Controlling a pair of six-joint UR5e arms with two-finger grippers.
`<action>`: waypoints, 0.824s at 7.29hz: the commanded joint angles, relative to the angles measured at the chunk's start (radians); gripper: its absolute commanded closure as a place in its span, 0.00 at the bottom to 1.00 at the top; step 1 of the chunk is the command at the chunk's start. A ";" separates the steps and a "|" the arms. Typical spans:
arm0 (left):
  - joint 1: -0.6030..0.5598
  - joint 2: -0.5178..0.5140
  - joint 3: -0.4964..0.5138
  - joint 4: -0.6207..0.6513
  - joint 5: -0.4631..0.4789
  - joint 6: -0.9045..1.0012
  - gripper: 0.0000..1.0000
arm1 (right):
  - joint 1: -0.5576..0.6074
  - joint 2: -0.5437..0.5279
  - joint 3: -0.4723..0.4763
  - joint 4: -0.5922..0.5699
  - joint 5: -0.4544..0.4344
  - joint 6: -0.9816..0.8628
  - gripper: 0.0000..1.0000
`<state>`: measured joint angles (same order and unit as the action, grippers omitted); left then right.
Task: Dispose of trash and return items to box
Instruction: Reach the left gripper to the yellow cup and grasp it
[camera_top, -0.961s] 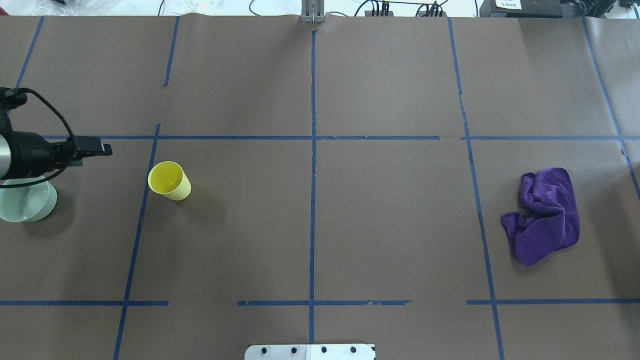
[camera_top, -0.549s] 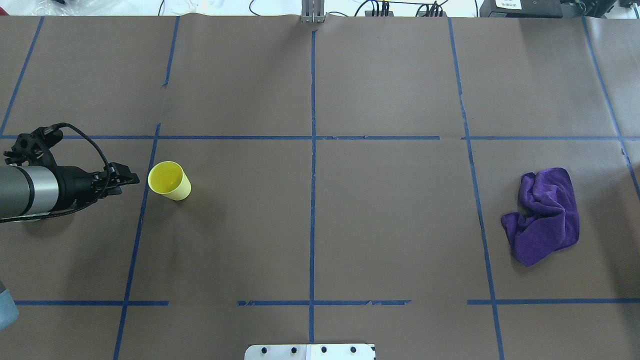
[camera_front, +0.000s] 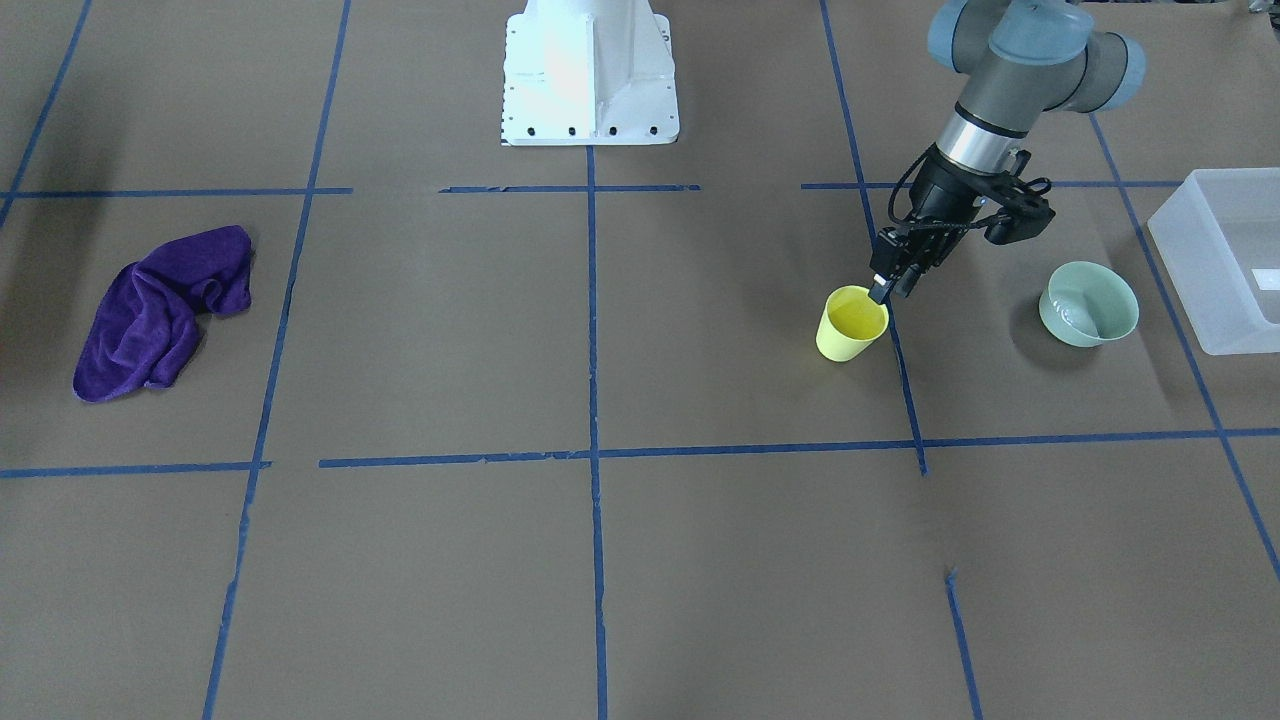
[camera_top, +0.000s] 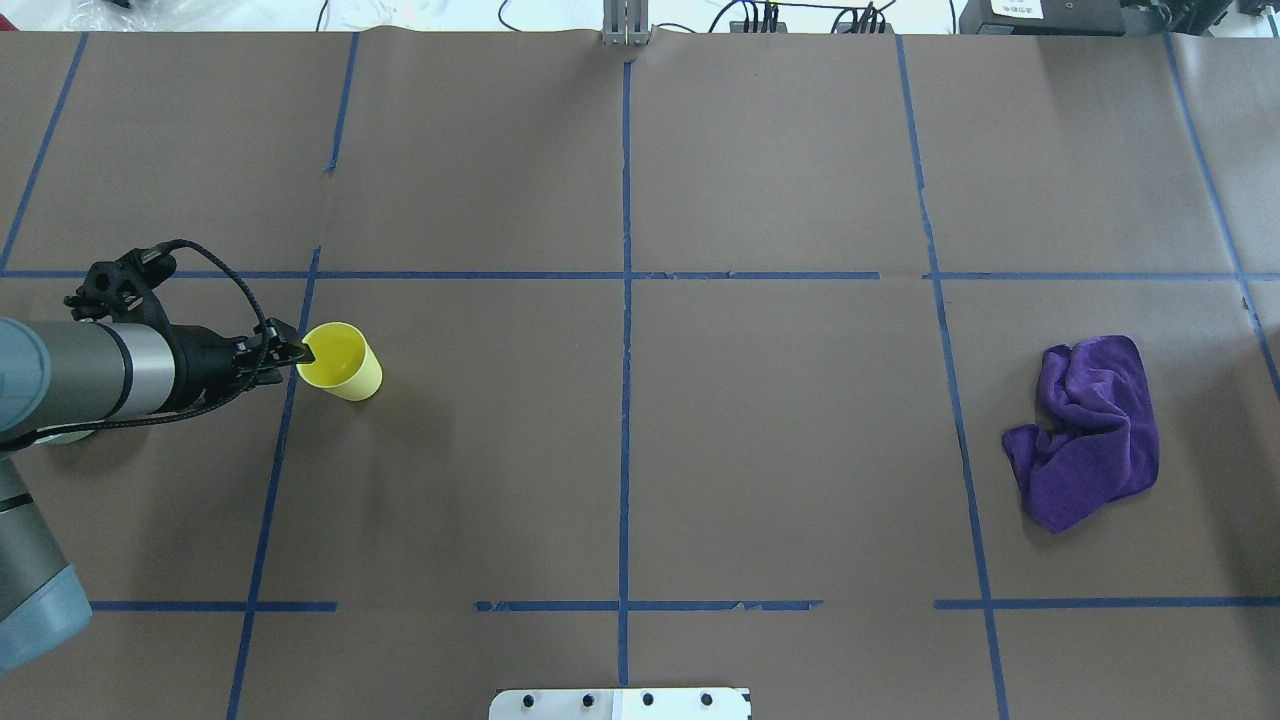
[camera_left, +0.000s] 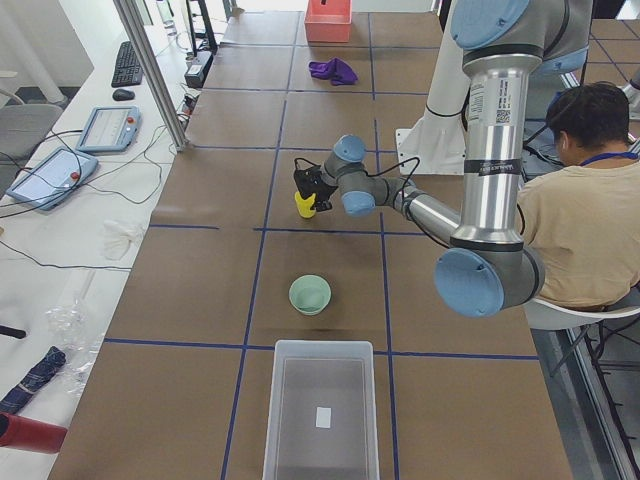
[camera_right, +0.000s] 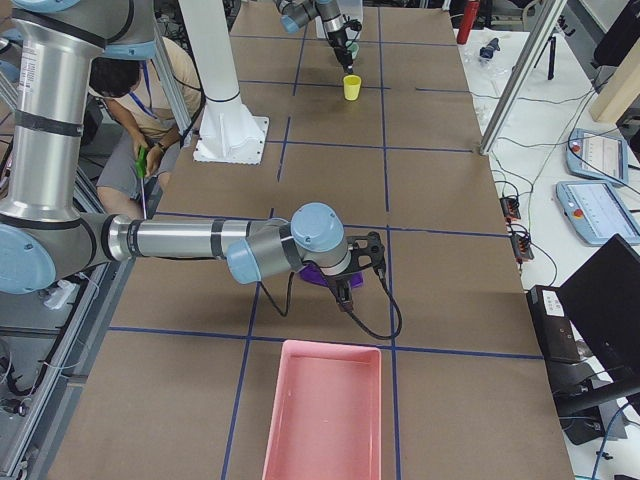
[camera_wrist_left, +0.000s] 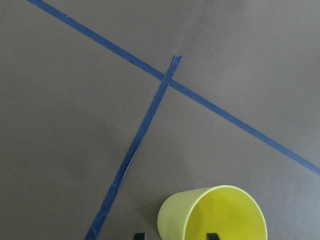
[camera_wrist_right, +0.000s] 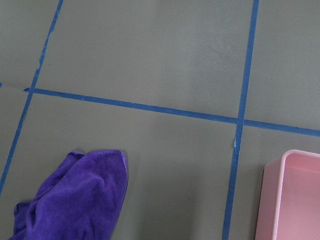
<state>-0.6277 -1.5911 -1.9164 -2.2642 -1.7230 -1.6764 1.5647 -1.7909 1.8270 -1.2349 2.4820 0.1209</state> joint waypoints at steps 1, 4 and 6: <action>0.000 -0.047 0.066 0.011 0.003 0.000 0.52 | 0.000 -0.002 0.000 0.000 -0.002 -0.001 0.00; 0.005 -0.050 0.066 0.012 0.003 0.003 1.00 | 0.001 -0.010 0.000 0.000 -0.002 -0.003 0.00; -0.020 -0.041 0.019 0.027 -0.010 0.062 1.00 | 0.002 -0.015 0.000 0.000 -0.002 -0.003 0.00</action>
<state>-0.6330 -1.6368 -1.8671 -2.2482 -1.7235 -1.6553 1.5660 -1.8018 1.8268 -1.2349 2.4804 0.1183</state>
